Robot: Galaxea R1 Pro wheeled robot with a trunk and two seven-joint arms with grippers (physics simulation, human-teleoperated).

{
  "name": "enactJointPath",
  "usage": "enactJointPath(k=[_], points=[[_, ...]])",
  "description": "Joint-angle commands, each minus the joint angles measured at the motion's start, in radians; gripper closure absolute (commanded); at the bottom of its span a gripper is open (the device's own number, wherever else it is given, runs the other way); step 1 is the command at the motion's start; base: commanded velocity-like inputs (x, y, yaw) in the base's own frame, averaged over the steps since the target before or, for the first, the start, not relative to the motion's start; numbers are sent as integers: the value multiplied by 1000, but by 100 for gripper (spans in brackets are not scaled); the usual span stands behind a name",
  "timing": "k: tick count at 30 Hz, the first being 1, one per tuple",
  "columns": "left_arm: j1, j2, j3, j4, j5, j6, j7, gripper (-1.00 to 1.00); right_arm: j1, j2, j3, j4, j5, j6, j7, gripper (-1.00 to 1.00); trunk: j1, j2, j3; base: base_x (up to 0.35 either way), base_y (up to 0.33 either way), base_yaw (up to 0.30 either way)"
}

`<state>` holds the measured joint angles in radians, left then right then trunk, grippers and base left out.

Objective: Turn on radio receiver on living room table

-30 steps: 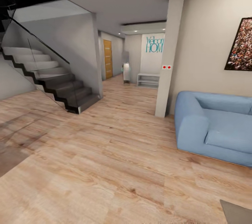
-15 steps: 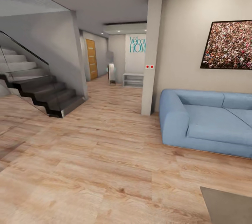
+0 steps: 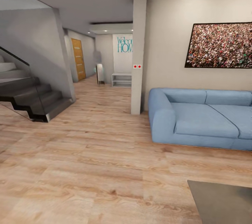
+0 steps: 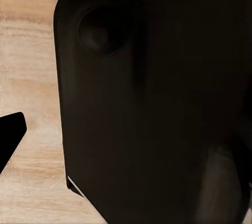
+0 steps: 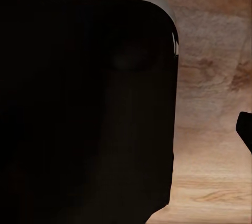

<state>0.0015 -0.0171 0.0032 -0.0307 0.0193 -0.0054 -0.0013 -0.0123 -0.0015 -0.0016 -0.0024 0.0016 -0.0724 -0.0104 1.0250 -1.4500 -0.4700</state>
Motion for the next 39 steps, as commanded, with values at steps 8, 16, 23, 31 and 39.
enactJointPath(k=[8,16,23,31,39], points=[[0,2,-2,0,0,6,0,-100,0,0,0,-1,0,0,0,-100,0,0,0,287,0,-10],[0,1,-1,0,0,5,0,-100,0,0,0,-1,0,0,1,-100,0,0,0,320,0,0],[0,0,-1,0,-1,3,0,-100,0,-1,1,-1,0,-1,0,-100,0,0,0,295,0,0],[0,0,0,0,0,0,3,-100,0,-2,0,0,-1,-2,0,-100,0,0,0,131,0,-89],[0,0,0,0,-1,-1,3,-100,0,-2,0,-1,-2,-1,0,-100,0,0,0,9,0,-268]])
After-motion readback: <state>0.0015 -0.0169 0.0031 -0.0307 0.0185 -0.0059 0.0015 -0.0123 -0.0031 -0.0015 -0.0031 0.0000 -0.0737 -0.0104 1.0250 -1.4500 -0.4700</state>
